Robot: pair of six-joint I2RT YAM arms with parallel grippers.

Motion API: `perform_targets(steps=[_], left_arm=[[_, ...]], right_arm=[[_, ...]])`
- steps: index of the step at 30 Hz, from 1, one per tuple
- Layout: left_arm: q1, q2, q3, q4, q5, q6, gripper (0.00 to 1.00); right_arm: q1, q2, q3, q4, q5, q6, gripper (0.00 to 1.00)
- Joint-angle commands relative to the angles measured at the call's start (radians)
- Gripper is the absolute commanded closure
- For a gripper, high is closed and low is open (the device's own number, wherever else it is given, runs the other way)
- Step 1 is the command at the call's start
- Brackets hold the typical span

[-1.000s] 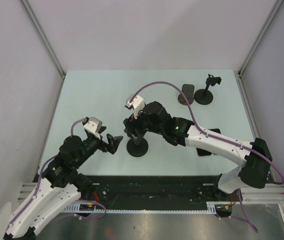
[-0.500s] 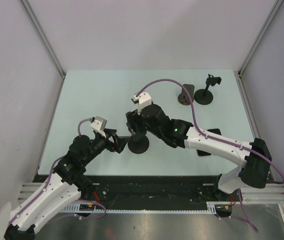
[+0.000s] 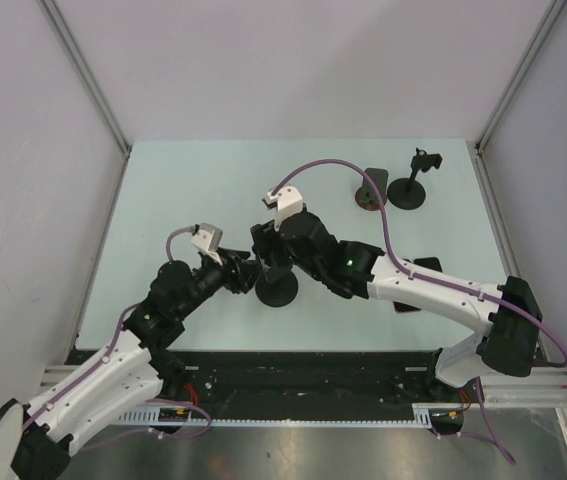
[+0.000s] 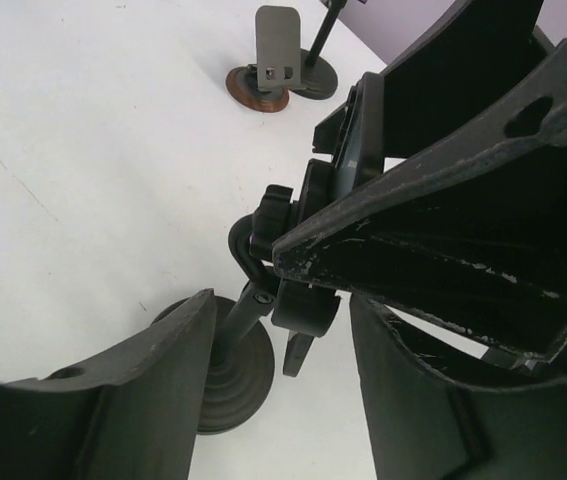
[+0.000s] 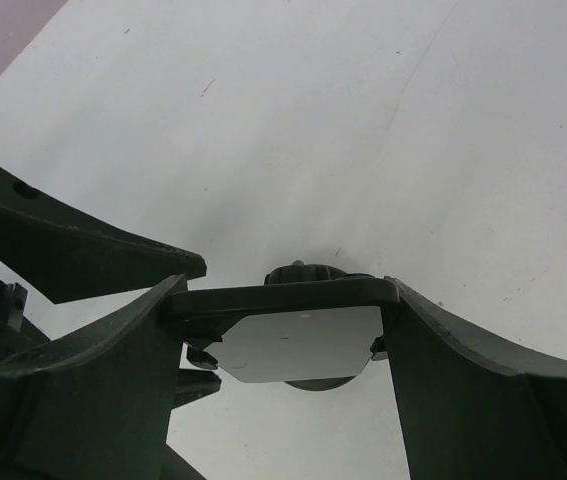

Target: Remove the phone from the phone stand

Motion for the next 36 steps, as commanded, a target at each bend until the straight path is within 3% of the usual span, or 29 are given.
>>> perform_targets(steps=[1,6,11,12,13,26,36], left_arm=[[-0.006,0.030,0.004,0.099,0.006,0.011,0.43],[-0.006,0.060,0.003,0.111,0.016,0.012,0.55],[-0.006,0.053,-0.006,0.111,0.014,0.031,0.86],[-0.006,0.050,-0.011,0.110,0.009,0.034,0.96],[-0.006,0.040,-0.013,0.108,0.000,0.032,0.99],[0.005,0.010,-0.002,0.025,0.026,0.055,1.00],[0.134,0.020,0.001,0.025,0.275,0.011,1.00]], right_arm=[[0.014,-0.033,0.002,0.007,0.025,0.030,1.00],[0.014,-0.036,0.002,0.002,0.025,0.033,1.00],[0.014,-0.039,0.001,-0.007,0.028,0.028,1.00],[0.013,-0.041,-0.001,-0.013,0.037,0.016,1.00],[0.011,-0.047,-0.001,-0.016,0.040,0.012,1.00],[-0.112,-0.119,-0.033,-0.053,-0.168,-0.116,1.00],[-0.150,-0.127,-0.036,-0.088,-0.262,-0.162,1.00]])
